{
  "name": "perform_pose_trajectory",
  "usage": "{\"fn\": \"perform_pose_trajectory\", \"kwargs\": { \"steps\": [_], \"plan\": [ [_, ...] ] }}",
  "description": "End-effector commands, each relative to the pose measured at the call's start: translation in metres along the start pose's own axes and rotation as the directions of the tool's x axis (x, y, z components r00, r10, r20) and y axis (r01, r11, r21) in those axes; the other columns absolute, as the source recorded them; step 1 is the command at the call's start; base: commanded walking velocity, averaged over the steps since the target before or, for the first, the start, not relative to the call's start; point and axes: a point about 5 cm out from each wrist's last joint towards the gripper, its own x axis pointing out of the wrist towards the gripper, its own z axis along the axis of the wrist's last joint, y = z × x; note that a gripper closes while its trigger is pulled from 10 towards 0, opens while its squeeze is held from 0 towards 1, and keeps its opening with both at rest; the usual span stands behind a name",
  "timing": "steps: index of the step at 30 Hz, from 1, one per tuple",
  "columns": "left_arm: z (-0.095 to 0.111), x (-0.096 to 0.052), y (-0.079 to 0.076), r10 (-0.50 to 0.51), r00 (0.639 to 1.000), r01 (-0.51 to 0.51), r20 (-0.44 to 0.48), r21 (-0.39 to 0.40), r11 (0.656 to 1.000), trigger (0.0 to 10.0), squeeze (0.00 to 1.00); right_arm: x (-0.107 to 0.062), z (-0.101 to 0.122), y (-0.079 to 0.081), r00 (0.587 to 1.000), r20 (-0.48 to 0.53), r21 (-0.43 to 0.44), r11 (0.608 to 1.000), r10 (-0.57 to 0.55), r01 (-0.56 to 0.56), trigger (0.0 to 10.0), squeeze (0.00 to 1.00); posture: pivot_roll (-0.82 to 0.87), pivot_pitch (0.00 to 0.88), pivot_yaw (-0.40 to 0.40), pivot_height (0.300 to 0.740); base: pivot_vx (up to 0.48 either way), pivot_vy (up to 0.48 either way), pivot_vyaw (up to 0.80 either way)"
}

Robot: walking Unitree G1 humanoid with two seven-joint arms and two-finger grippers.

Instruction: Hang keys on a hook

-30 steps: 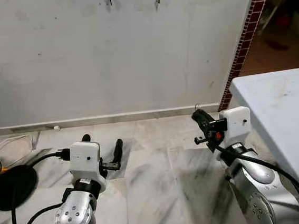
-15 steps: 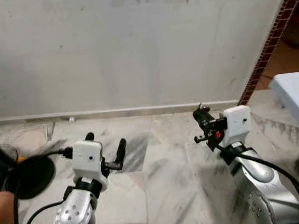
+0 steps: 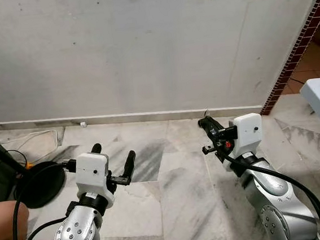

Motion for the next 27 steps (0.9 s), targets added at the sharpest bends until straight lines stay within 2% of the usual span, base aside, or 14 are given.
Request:
{"fn": "perform_pose_trajectory", "kwargs": {
  "steps": [1,6,27],
  "plan": [
    [0.0014,-0.0017,-0.0003,-0.011,1.0,0.012,0.006,-0.003,1.0,10.0,0.0,-0.0002,0.0023,0.0009,1.0,0.011,-0.007,1.0,0.0,0.0,10.0,0.0,0.05,0.137,0.028,0.74,0.0,0.0,0.0],
    [0.0008,-0.0029,-0.0028,-0.03,1.0,0.03,0.007,-0.007,1.0,10.0,0.0,-0.001,0.0015,0.0022,1.0,0.008,-0.01,1.0,0.003,-0.003,10.0,0.0,0.05,0.14,0.029,0.74,0.0,0.0,0.0],
    [0.0002,-0.0033,-0.009,-0.077,0.997,0.077,0.003,-0.026,0.997,10.0,0.0,-0.0008,0.0004,0.0024,1.0,0.003,-0.01,1.0,0.003,-0.003,10.0,0.0,0.05,0.145,0.03,0.74,0.34,0.0,0.0]
  ]
}}
